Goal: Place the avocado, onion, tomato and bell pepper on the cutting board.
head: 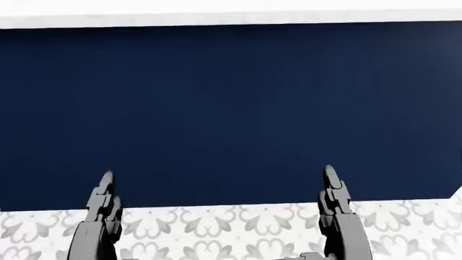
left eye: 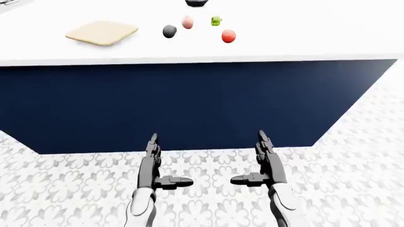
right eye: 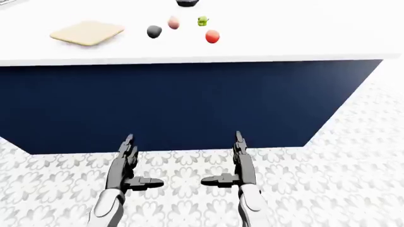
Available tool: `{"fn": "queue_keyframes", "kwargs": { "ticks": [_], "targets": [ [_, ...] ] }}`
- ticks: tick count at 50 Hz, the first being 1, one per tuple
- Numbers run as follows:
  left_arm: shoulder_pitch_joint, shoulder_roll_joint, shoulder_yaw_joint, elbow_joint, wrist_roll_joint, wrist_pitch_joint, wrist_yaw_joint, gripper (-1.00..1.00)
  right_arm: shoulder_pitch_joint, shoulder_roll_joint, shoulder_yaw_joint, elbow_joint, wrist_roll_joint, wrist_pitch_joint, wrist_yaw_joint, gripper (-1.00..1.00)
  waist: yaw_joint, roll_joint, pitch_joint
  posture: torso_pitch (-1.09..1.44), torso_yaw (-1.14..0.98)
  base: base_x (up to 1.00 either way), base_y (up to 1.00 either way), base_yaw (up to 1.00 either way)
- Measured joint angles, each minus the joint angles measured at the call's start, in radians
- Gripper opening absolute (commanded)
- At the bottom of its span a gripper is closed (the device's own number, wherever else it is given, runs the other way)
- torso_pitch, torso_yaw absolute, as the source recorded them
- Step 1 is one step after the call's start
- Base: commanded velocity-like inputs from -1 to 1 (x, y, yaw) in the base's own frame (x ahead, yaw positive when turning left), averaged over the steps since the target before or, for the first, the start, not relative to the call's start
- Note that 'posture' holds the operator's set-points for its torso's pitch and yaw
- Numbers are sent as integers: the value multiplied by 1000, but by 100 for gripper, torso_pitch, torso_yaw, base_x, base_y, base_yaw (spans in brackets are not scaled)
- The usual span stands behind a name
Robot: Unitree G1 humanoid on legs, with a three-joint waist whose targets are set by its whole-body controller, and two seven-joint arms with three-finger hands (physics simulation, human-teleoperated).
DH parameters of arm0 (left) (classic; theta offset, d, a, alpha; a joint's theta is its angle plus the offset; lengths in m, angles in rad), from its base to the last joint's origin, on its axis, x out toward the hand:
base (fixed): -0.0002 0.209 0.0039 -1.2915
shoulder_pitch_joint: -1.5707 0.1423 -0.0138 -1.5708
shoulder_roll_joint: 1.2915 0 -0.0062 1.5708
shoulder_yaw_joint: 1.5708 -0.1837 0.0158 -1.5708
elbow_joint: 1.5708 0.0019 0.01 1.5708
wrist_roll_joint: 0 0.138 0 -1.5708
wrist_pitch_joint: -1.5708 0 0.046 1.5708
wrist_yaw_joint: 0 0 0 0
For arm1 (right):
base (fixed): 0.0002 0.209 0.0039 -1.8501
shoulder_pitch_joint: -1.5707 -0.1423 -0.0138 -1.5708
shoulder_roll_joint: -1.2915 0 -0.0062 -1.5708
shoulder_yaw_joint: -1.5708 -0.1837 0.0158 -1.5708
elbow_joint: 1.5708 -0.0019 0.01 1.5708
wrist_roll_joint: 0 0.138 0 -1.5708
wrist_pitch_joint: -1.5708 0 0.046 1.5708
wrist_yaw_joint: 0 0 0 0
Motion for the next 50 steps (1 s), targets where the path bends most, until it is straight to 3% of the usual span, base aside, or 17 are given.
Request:
{"fn": "queue_keyframes", "kwargs": {
  "ticks": [1, 3, 5, 8, 13, 20, 27, 34, 50],
  "targets": [
    [-12, 10, 5, 5, -1, -27, -5, 100, -9, -6, -1, -9, 2, 0, 3, 100, -1, -4, -8, 0, 0, 0, 0, 0],
    [-68, 37, 39, 7, -4, -101, -15, 100, -53, -23, -20, -37, 2, -17, 9, 100, 6, -4, -53, 0, 0, 0, 0, 0],
    [-86, 52, 76, -8, -19, -134, -25, 100, -63, -29, -34, -58, -1, -30, 12, 100, 7, -11, -35, 0, 0, 0, 0, 0],
    [-96, 68, 101, 8, -30, -133, -34, 100, -70, -38, -43, -62, -12, -23, 19, 100, 8, -6, -55, 0, 0, 0, 0, 0],
    [-130, 91, 121, 46, -50, -113, -55, 100, -129, -59, -63, -68, -10, 27, 36, 100, 9, 0, -60, 0, 0, 0, 0, 0],
    [-201, 161, 191, 131, -67, -169, -45, 100, -199, -111, -119, -61, 5, 39, 46, 100, 8, -1, -71, 0, 0, 0, 0, 0],
    [-276, 237, 243, 226, -78, -228, -8, 100, -237, -145, -140, -97, -4, 67, 80, 100, 5, 1, -70, 0, 0, 0, 0, 0],
    [-272, 277, 269, 139, -98, -229, -31, 100, -277, -172, -161, -158, 7, 121, 95, 100, 5, 4, -64, 0, 0, 0, 0, 0],
    [-324, 371, 362, 17, -195, -90, -26, 100, -363, -264, -234, -270, 50, 251, 111, 100, 4, 9, -52, 0, 0, 0, 0, 0]
  ]
}}
